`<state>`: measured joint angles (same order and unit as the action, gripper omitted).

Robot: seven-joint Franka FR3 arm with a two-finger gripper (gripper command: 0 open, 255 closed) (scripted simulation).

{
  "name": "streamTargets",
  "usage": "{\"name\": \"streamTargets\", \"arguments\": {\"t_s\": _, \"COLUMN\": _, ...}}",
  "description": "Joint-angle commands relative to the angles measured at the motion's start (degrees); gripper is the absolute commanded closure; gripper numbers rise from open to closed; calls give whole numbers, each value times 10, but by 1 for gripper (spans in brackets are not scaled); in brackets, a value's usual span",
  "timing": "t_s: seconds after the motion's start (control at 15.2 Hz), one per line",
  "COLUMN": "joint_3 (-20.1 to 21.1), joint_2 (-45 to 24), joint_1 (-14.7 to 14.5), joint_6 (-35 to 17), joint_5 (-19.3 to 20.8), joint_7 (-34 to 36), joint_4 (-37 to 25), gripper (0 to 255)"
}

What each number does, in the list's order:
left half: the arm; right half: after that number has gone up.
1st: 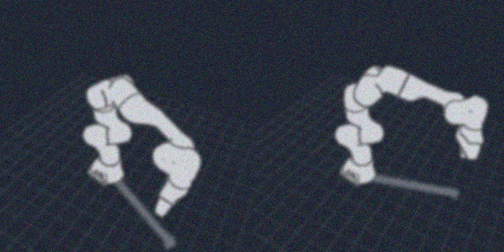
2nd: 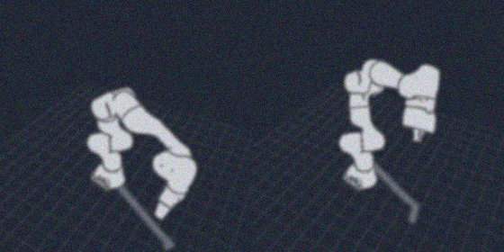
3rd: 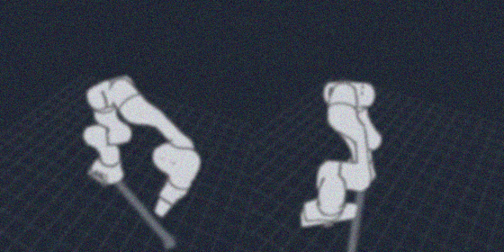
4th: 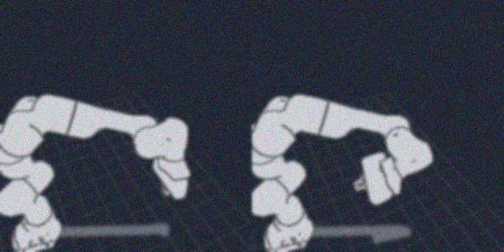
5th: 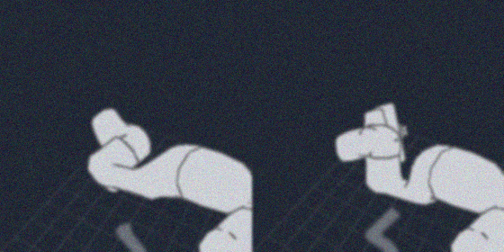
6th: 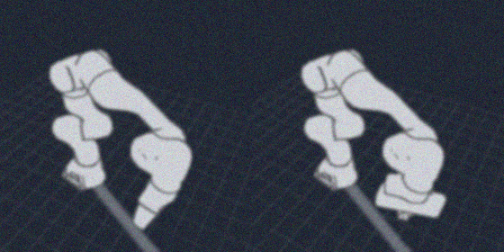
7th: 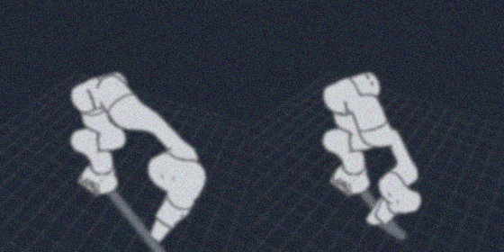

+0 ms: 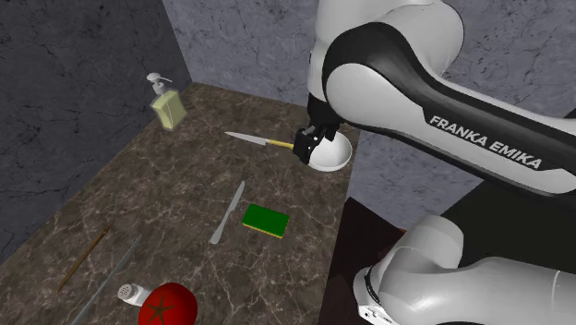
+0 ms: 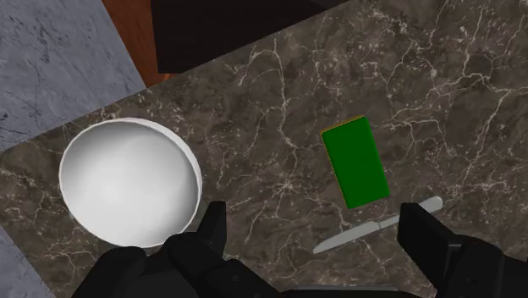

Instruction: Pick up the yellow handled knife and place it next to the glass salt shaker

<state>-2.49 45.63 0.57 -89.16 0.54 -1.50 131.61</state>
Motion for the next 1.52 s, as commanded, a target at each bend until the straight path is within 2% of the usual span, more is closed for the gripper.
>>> {"name": "streamTargets", "arguments": {"t_s": 0.0, "joint_3": 0, "joint_2": 0, "joint_1": 0, "joint_6": 0, "joint_5": 0, "joint_7": 0, "joint_4": 0, "gripper": 0}}
{"name": "streamTargets", "arguments": {"t_s": 0.73, "joint_3": -63, "joint_2": -196, "joint_1": -13, "joint_6": -161, "joint_5": 24, "joint_7": -117, "joint_4": -21, "gripper": 0}}
{"name": "streamTargets", "arguments": {"t_s": 1.45, "joint_3": -102, "joint_2": -435, "joint_1": -22, "joint_6": -268, "joint_5": -4, "joint_7": -237, "joint_4": -137, "gripper": 0}}
